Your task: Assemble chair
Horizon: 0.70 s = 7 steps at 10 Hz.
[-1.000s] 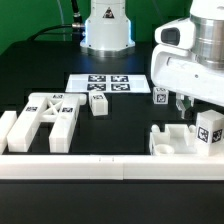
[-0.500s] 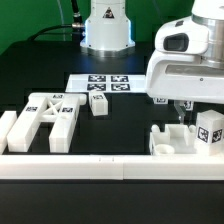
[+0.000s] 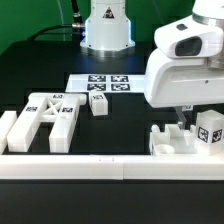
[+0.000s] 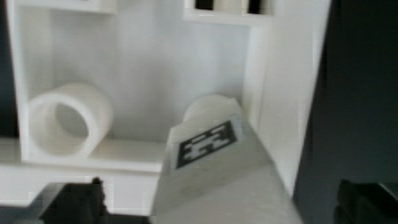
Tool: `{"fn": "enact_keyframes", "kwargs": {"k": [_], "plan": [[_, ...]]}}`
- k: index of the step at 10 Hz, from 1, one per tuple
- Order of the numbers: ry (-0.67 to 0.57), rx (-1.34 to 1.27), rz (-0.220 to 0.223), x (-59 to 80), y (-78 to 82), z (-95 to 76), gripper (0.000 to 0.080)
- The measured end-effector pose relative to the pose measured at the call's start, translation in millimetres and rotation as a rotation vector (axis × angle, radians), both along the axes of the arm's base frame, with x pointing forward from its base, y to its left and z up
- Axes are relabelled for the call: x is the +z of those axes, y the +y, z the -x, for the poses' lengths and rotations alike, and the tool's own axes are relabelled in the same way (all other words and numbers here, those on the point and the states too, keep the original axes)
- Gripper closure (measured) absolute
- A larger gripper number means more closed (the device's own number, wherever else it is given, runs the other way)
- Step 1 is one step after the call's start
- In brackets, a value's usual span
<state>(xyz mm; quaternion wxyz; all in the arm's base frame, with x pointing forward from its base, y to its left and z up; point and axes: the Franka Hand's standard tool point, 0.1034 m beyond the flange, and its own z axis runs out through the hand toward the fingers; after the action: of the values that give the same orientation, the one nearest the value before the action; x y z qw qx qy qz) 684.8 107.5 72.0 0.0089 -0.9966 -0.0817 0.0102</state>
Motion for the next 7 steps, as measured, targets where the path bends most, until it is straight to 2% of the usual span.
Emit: {"fn": "enact_keyframes", "kwargs": {"k": [3, 5, 6, 7], "plan": [[-0.002, 0.163, 0.009, -0.2, -3.8, -0.3, 0.0150], [-0.002, 0.149, 0.009, -0.4, -4.0, -0.2, 0.0397], [-0.002, 0.143, 0.009, -0.4, -4.0, -0.1, 0.0397], [-0.001, 0.124, 0.010, -0.5, -4.1, -0.1, 0.0512]]}}
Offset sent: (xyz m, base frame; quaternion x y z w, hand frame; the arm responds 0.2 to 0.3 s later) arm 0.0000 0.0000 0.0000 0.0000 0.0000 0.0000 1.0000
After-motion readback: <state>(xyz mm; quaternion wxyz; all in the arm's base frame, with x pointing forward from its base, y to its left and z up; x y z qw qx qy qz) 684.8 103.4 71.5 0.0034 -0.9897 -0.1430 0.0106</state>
